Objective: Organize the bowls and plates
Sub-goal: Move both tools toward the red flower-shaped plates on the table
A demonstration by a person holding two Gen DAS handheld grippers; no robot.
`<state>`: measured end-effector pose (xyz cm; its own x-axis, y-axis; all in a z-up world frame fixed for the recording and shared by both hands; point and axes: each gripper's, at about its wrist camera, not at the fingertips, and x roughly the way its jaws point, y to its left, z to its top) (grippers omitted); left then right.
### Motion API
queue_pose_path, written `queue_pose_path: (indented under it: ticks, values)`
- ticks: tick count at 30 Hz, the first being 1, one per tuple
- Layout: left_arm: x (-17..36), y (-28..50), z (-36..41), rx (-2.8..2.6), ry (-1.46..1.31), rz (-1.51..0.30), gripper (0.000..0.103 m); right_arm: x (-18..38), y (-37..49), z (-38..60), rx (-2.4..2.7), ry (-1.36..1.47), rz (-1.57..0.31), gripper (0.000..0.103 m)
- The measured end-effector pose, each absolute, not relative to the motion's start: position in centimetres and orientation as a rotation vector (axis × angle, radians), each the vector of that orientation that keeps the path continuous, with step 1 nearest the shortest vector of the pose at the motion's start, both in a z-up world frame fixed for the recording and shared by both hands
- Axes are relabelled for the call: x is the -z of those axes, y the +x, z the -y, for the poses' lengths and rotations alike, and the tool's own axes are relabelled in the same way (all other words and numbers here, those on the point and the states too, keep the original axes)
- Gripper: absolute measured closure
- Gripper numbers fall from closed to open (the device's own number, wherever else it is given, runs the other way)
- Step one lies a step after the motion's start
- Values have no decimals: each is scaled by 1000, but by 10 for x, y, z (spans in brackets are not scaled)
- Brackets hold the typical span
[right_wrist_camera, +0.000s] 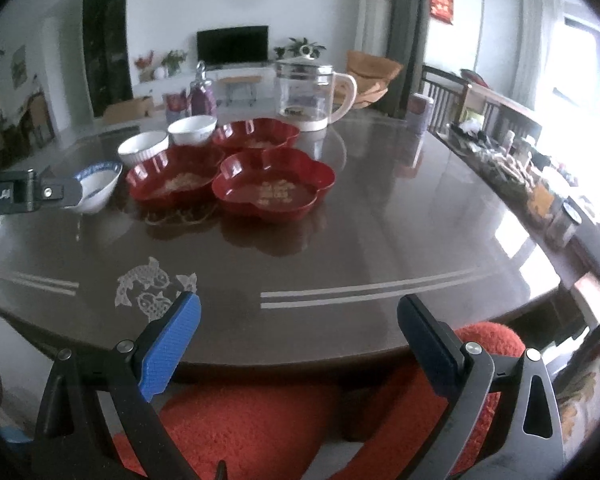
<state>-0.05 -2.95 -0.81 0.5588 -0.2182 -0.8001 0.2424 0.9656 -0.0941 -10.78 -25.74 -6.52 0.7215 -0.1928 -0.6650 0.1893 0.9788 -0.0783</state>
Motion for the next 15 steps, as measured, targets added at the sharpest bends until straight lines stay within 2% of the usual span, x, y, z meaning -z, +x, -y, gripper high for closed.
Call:
queue_pose_path:
  ticks: [5, 15]
  values:
    - [31, 6, 31, 278, 14, -993, 0, 73, -101, 246, 171, -39, -774, 3]
    - [19, 66, 62, 320, -55, -1051, 0, 57, -81, 277, 166, 23, -769, 3]
